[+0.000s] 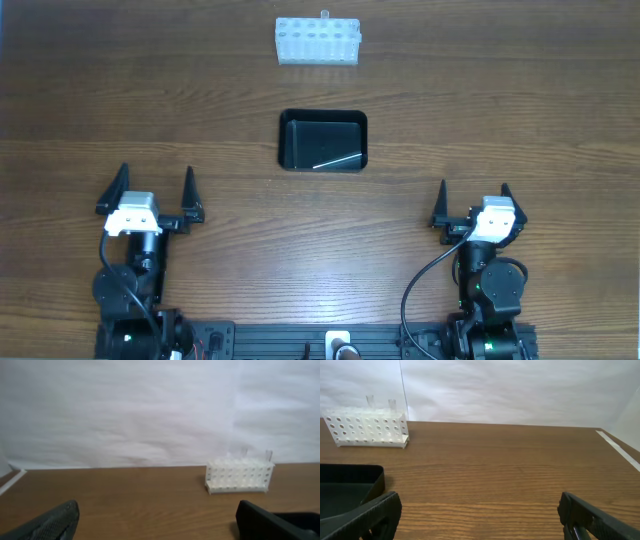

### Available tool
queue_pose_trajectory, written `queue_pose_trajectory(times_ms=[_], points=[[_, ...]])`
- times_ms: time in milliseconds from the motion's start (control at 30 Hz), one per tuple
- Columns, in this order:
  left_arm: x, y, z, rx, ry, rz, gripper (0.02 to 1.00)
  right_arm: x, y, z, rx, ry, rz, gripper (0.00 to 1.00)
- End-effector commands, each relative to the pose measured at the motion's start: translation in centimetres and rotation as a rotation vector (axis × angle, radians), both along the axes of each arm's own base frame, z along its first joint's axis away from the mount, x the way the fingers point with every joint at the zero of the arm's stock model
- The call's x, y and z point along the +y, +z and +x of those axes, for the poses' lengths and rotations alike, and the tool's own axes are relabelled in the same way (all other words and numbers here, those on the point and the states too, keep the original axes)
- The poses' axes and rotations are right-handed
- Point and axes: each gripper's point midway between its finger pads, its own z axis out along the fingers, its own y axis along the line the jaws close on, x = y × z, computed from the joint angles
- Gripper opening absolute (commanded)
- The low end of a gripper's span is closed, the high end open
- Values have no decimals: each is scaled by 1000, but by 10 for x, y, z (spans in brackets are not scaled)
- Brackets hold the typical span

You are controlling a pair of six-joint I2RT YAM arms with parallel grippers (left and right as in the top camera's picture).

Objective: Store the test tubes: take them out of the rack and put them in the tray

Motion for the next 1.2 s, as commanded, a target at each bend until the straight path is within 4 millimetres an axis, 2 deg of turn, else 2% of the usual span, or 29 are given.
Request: queue_pose_trajectory(times_ms=[33,200,1200], points=[[-8,-27,-5,62,-49,14,1000,-3,-1,0,-1,-13,-2,991],[-9,-51,-7,157,-53,5,1000,-3,-1,0,-2,-13,-2,991],[-9,-51,-7,160,-52,5,998,-3,-1,0,-2,-13,-2,993]])
